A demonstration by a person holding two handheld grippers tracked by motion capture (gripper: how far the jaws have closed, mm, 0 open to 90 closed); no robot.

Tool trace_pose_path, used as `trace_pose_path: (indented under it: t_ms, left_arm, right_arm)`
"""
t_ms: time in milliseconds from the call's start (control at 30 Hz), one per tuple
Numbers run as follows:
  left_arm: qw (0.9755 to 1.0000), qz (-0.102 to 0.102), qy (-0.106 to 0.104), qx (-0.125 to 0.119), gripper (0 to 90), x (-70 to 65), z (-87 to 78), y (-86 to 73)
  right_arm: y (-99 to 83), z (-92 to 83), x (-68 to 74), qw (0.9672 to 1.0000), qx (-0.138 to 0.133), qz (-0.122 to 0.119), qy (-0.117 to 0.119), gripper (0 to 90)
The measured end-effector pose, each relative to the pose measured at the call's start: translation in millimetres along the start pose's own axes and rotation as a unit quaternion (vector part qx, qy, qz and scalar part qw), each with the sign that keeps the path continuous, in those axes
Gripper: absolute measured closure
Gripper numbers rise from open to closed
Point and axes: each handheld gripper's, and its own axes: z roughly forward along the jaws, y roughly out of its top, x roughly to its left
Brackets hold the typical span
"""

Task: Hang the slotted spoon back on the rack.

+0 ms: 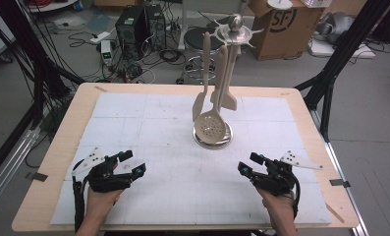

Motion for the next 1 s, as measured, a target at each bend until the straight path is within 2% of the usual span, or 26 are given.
trace_pose_path:
  t_ms: [200,367,433,600,767,1000]
  left_arm:
    - [0.9999,-0.011,-0.001,-0.006,18.5,2.6,-3.4,0.8]
    - [1.0000,-0.006,0.004,0.002,18.5,3.6,-2.6,0.4]
    - [0.9999,-0.012,0.003,0.002,18.5,5.5,-3.2,0.3]
    - [0.9997,-0.020,0.000,-0.011,18.5,6.1,-6.2,2.1]
    - [0.9998,-0.018,-0.002,-0.013,18.5,5.7,-6.5,2.8]
    - [0.9997,-0.016,-0.008,-0.013,18.5,4.9,-5.4,2.6]
  right_arm:
    - [-0.7,0.9,-0.2,1.0000,0.002,0.002,0.001,24.9]
    - [-0.9,1.4,-0.6,1.0000,0.003,0.002,0.001,24.9]
    - [-1.1,2.0,-0.6,1.0000,0.002,0.002,0.000,24.9]
    - [-1.2,2.0,-0.8,1.0000,0.002,0.001,-0.001,24.9]
    - [-3.3,1.9,-5.8,0.9999,0.005,0.005,-0.008,24.9]
    - [-3.3,1.4,-5.0,0.9999,0.005,0.005,-0.007,24.9]
